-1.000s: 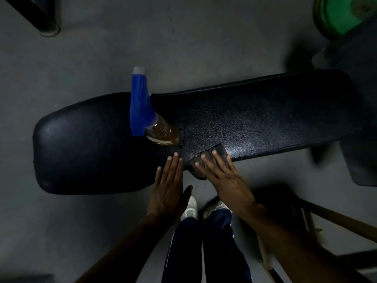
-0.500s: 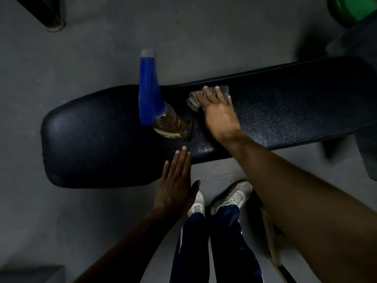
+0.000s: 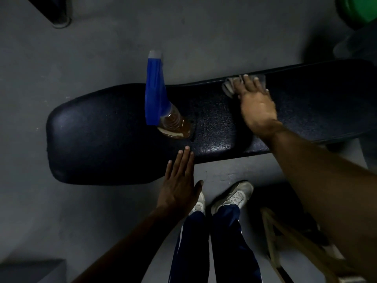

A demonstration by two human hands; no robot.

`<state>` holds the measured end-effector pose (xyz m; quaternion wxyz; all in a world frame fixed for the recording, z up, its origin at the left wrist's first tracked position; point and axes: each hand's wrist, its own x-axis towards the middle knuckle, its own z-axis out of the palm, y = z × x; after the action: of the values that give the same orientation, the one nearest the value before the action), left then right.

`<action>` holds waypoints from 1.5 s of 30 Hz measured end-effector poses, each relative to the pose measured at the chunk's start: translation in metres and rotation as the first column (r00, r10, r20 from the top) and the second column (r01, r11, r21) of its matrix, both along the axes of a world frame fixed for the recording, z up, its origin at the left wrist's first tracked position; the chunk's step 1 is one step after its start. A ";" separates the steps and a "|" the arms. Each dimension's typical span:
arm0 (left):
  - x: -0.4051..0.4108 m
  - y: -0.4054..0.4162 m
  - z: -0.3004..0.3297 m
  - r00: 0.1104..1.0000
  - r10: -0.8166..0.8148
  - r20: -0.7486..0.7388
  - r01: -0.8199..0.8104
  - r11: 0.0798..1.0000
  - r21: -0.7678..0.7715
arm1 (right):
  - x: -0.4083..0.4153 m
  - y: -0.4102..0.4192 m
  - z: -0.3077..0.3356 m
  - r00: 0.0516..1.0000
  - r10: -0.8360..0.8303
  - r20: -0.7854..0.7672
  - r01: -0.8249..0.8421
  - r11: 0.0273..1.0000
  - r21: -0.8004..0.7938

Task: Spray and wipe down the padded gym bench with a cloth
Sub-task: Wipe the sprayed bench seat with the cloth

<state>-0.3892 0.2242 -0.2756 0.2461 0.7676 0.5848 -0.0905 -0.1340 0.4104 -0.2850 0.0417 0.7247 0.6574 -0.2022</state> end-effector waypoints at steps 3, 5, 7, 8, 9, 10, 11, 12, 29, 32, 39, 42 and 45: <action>0.003 0.000 0.001 1.000 0.017 0.000 -0.017 1.000 -0.007 | 0.010 -0.030 -0.006 0.999 -0.048 -0.015 0.048 0.999 0.012; 0.007 0.000 0.002 0.999 0.038 0.014 -0.038 0.999 -0.017 | 0.004 -0.058 -0.009 0.999 -0.039 -0.029 0.039 0.999 0.022; 0.009 0.000 0.003 0.999 0.047 0.013 -0.046 0.999 -0.029 | -0.008 -0.089 -0.008 0.999 -0.003 -0.046 0.004 1.000 0.025; 0.010 0.000 0.004 0.999 0.047 0.009 -0.047 0.998 -0.033 | -0.015 -0.105 -0.005 0.998 0.028 -0.056 -0.027 1.000 0.014; 0.011 0.001 0.004 0.999 0.045 0.005 -0.044 0.998 -0.034 | -0.022 -0.119 0.001 0.996 0.058 -0.066 -0.058 0.998 -0.001; 0.011 0.001 0.005 0.999 0.039 0.003 -0.039 0.999 -0.034 | -0.028 -0.132 0.005 0.994 0.082 -0.075 -0.084 0.996 -0.021; 0.011 0.002 0.005 0.999 0.033 0.002 -0.033 0.999 -0.035 | -0.034 -0.143 0.009 0.991 0.100 -0.084 -0.104 0.994 -0.044; 0.010 0.002 0.004 1.000 0.029 0.003 -0.029 0.999 -0.036 | -0.038 -0.153 0.012 0.989 0.108 -0.097 -0.114 0.992 -0.058; 0.064 -0.030 0.023 0.996 -0.050 0.079 0.051 0.999 -0.014 | -0.003 -0.253 0.053 0.767 -0.359 -0.533 0.382 0.921 -0.071; 0.083 -0.041 0.024 0.993 -0.079 0.085 0.080 0.997 -0.014 | 0.012 -0.270 0.059 0.715 -0.407 -0.568 0.441 0.893 -0.085; 0.115 -0.052 0.036 0.986 -0.156 0.061 0.156 0.988 0.010 | 0.034 -0.281 0.071 0.700 -0.391 -0.598 0.456 0.889 -0.047; 0.124 -0.041 0.040 0.984 -0.164 0.067 0.161 0.986 0.040 | 0.049 -0.253 0.071 0.735 -0.363 -0.572 0.456 0.890 0.021; 0.132 -0.023 0.041 0.983 -0.172 0.072 0.167 0.984 0.067 | 0.066 -0.221 0.081 0.760 -0.357 -0.544 0.476 0.875 0.090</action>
<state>-0.2570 0.2017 -0.2342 0.2363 0.8247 0.5099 -0.0635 -0.0675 0.1894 -0.2043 -0.2618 0.7730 0.4838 -0.3161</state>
